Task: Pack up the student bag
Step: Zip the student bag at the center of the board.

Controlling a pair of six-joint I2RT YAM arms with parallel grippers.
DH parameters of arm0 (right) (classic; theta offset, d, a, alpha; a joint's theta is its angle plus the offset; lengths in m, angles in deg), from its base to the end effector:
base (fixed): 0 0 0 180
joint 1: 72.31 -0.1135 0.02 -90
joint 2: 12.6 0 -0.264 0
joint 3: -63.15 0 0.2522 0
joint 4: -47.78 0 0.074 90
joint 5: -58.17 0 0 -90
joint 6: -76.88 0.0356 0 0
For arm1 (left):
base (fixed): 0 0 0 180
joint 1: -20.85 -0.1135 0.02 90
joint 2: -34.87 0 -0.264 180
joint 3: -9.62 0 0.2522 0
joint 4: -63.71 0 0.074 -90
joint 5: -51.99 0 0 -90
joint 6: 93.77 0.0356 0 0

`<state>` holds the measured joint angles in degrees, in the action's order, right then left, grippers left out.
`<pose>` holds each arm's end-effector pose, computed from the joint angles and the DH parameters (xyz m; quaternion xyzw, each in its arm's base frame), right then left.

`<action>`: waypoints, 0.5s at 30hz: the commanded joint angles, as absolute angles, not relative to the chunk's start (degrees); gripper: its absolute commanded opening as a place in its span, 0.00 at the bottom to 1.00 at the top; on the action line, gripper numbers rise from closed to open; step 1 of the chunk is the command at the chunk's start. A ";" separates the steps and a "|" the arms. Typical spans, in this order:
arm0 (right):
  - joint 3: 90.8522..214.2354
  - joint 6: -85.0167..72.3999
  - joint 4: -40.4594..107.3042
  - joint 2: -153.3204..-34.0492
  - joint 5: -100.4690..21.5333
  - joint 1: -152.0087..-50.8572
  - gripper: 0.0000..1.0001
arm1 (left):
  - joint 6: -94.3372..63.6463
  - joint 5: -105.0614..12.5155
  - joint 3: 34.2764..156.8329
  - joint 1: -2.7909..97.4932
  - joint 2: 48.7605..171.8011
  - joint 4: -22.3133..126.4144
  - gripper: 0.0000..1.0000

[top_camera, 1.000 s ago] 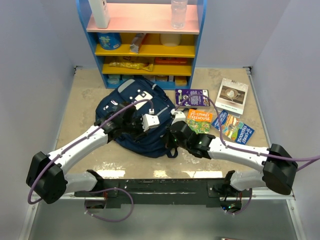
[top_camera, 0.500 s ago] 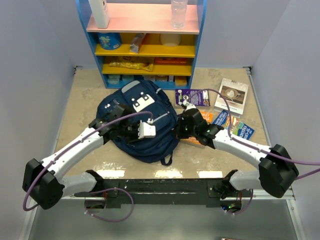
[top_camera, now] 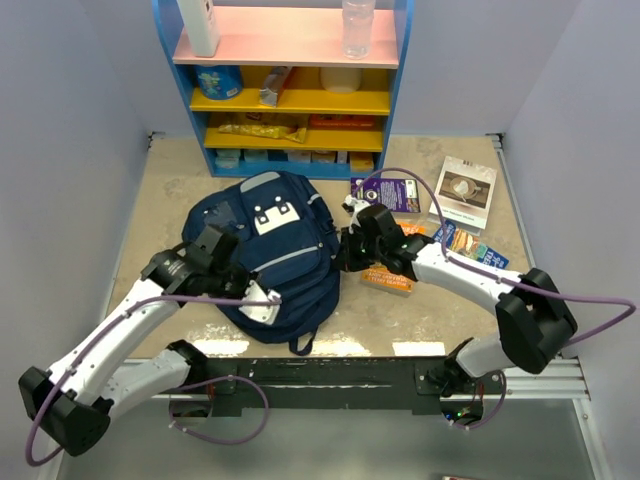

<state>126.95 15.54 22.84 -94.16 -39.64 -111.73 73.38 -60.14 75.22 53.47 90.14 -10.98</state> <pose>0.2300 0.1953 0.2236 -0.1129 0.9073 0.2757 0.2967 0.1309 -0.0997 0.2792 0.8073 0.5156 -0.0907 0.2724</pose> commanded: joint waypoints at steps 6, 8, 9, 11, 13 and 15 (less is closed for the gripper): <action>133.52 8.76 30.05 -99.27 -37.45 -109.66 0.00 | 81.71 -57.95 73.48 53.63 80.66 -17.84 0.00; 132.03 10.51 32.07 -97.87 -40.08 -109.92 0.00 | 74.76 -61.11 76.01 53.63 82.15 -10.19 0.23; 130.28 11.04 33.39 -97.34 -40.52 -109.92 0.00 | 69.76 -62.17 77.34 53.55 84.86 -9.13 0.30; 128.69 12.01 33.84 -95.85 -41.05 -110.53 0.00 | 64.81 -65.68 81.63 53.55 87.95 -8.76 0.53; 126.14 12.63 35.95 -94.87 -41.58 -110.89 0.00 | 59.79 -70.42 84.37 53.46 92.60 -11.74 0.68; 123.76 13.77 37.70 -93.82 -42.63 -111.15 0.00 | 56.98 -76.20 87.62 53.55 96.20 -14.11 0.86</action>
<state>127.04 12.20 32.00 -97.62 -42.74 -110.89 67.46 -63.62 81.32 53.54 91.08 -11.96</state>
